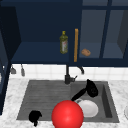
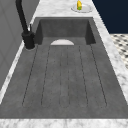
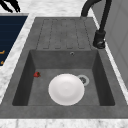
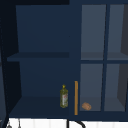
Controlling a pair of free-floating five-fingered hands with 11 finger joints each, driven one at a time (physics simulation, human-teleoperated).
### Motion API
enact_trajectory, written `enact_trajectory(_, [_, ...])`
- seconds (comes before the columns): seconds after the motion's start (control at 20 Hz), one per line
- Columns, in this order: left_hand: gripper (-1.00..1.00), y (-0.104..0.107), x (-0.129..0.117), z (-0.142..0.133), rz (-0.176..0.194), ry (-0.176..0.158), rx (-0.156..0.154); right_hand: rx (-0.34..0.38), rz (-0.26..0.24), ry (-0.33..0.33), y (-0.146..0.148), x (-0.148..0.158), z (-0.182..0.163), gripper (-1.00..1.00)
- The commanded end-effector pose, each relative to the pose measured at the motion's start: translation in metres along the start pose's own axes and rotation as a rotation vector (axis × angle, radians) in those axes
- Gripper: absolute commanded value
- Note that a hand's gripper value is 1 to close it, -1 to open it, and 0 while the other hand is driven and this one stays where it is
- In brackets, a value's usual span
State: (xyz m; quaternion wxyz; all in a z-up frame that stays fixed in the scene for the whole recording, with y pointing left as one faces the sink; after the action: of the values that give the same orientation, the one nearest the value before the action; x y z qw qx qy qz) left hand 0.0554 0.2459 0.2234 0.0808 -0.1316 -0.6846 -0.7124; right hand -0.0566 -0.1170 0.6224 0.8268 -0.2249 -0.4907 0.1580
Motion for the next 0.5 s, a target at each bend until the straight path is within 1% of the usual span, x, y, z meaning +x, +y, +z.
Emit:
enact_trajectory(0.0, [0.00,0.000,0.000,0.000,0.000,0.000,0.000,-0.033,-0.154,-0.042,0.004,0.001,0.004,-1.00])
enact_trajectory(0.15, [0.00,0.000,0.000,0.000,0.000,0.000,0.000,-0.048,-0.194,-0.048,0.007,0.002,0.007,-1.00])
enact_trajectory(0.45, [0.00,0.000,0.000,0.000,0.000,0.000,0.000,-0.085,-0.255,-0.040,0.011,0.006,0.019,-1.00])
